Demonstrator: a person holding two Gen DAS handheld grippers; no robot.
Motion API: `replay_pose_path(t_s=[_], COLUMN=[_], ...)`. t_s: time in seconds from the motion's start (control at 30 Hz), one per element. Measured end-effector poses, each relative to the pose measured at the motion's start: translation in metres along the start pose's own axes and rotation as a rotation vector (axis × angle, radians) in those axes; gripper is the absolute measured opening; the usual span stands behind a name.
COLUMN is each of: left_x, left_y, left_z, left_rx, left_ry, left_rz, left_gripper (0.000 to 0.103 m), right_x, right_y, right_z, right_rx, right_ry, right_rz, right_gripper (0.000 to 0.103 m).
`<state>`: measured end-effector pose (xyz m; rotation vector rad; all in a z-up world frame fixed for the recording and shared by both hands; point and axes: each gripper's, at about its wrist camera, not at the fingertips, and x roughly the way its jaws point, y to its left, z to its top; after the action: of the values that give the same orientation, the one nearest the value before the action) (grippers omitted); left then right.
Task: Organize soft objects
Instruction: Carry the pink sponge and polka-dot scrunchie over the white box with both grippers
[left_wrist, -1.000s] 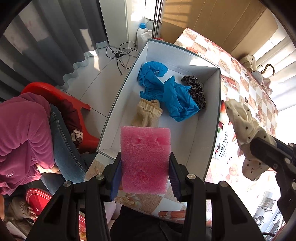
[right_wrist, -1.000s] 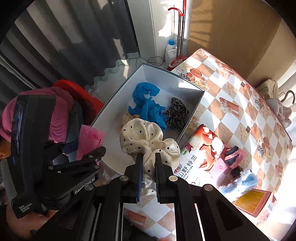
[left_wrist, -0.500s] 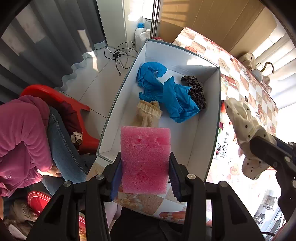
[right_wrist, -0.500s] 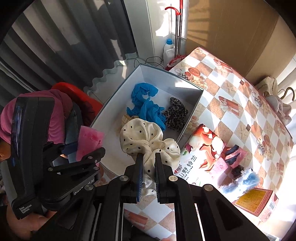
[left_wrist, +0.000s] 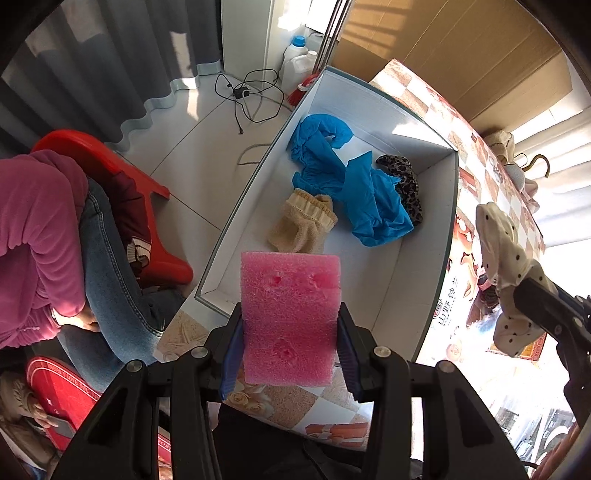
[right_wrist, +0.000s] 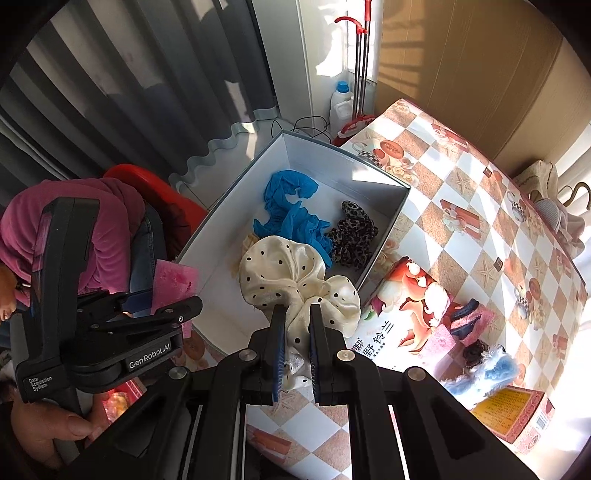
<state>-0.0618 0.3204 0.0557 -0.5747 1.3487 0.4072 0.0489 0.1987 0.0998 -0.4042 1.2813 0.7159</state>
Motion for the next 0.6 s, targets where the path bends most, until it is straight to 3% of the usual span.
replay_pose_path(t_s=[0.23, 0.47, 0.6], left_x=[0.006, 0.014, 0.019], left_y=[-0.018, -0.017, -0.014], left_z=[0.0, 0.008, 0.013], left_rx=[0.079, 0.078, 0.063], left_ry=[0.013, 0.038, 0.049], left_rz=[0.009, -0.014, -0.069], left_gripper=[0.049, 0.049, 0.049], right_x=[0.009, 0.014, 0.019], right_y=[-0.002, -0.006, -0.01], right_z=[0.009, 0.018, 0.022], right_rx=[0.016, 0.032, 0.044], right_ry=[0.001, 0.004, 0.012], right_rz=[-0.001, -0.004, -0.006], right_gripper=[0.012, 0.012, 0.012])
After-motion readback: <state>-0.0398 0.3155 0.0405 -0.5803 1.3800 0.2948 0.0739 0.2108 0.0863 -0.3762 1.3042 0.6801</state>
